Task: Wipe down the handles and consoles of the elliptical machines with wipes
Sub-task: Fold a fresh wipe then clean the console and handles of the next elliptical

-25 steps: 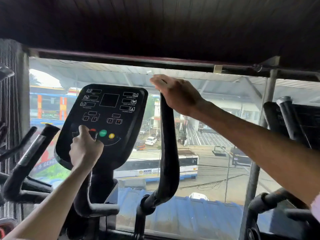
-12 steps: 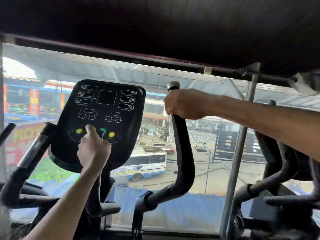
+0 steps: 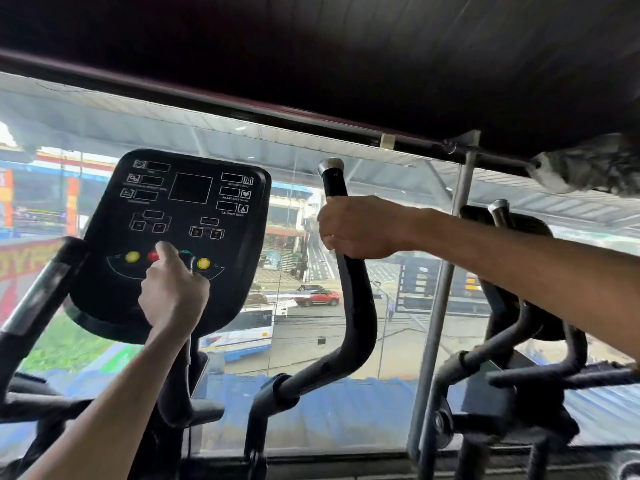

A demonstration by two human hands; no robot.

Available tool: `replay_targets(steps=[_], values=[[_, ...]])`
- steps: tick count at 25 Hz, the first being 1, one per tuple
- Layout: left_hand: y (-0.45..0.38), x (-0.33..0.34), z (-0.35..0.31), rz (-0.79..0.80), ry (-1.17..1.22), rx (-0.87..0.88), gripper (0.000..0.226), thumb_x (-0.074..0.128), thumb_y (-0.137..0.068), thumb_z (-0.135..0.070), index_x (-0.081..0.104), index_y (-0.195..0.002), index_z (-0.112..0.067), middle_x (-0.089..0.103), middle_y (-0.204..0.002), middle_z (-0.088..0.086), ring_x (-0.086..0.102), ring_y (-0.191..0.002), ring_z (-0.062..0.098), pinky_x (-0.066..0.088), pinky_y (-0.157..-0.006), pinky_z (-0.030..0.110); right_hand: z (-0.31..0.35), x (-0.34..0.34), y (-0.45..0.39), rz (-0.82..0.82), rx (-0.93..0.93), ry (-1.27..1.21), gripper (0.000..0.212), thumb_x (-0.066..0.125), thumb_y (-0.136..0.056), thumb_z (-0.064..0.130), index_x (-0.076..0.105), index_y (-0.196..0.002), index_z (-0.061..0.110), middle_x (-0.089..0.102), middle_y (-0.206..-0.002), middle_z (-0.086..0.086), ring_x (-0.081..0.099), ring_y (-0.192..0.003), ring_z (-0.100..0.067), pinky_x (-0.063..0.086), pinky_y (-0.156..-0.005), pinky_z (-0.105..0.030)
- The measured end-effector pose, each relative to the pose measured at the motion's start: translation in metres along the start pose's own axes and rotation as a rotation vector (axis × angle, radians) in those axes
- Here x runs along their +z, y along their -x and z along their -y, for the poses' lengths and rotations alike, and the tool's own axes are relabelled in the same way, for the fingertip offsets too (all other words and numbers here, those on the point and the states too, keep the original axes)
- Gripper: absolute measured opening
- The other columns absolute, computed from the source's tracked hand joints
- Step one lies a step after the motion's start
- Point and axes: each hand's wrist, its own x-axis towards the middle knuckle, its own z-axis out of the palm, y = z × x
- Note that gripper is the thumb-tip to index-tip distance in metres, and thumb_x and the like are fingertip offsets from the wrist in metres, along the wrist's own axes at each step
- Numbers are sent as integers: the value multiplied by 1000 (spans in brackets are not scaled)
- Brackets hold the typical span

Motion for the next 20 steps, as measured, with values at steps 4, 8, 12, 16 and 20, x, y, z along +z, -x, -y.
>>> replay_targets(steps=[4,8,12,16,20], values=[[-2,-2,0,7,8,-2,30,57,-82,-1,39,-104,-9,61,-98,25,58,-90,48,39,-69,45,-18,-10,-17,99,135,32,20,50,-94,5,66,-84,9,67,-90,-5,62,-90,-26,51,-92,-42],[-4,-2,3,20,20,10,30,58,-82,-3,37,-101,-11,61,-96,25,58,-89,48,45,-73,49,-10,-37,-34,215,221,-227,26,45,-90,17,43,-64,14,64,-83,-7,56,-81,-28,55,-84,-42],[-4,0,4,16,35,21,32,58,-82,-2,35,-100,-14,60,-94,25,58,-88,48,44,-72,48,38,-36,-8,264,73,-221,28,48,-90,23,45,-63,19,62,-78,1,62,-84,-26,56,-84,-41],[-3,0,4,1,33,18,33,58,-81,-1,40,-107,-9,61,-98,27,58,-91,50,44,-73,49,45,-25,13,87,-26,-27,25,44,-97,19,63,-82,19,67,-90,2,62,-87,-24,50,-90,-36],[-2,-4,3,25,42,1,34,57,-81,0,40,-110,-9,61,-102,26,58,-92,48,42,-73,46,35,-39,-2,120,119,-84,23,44,-95,21,64,-86,18,70,-95,0,63,-89,-23,42,-105,-38]])
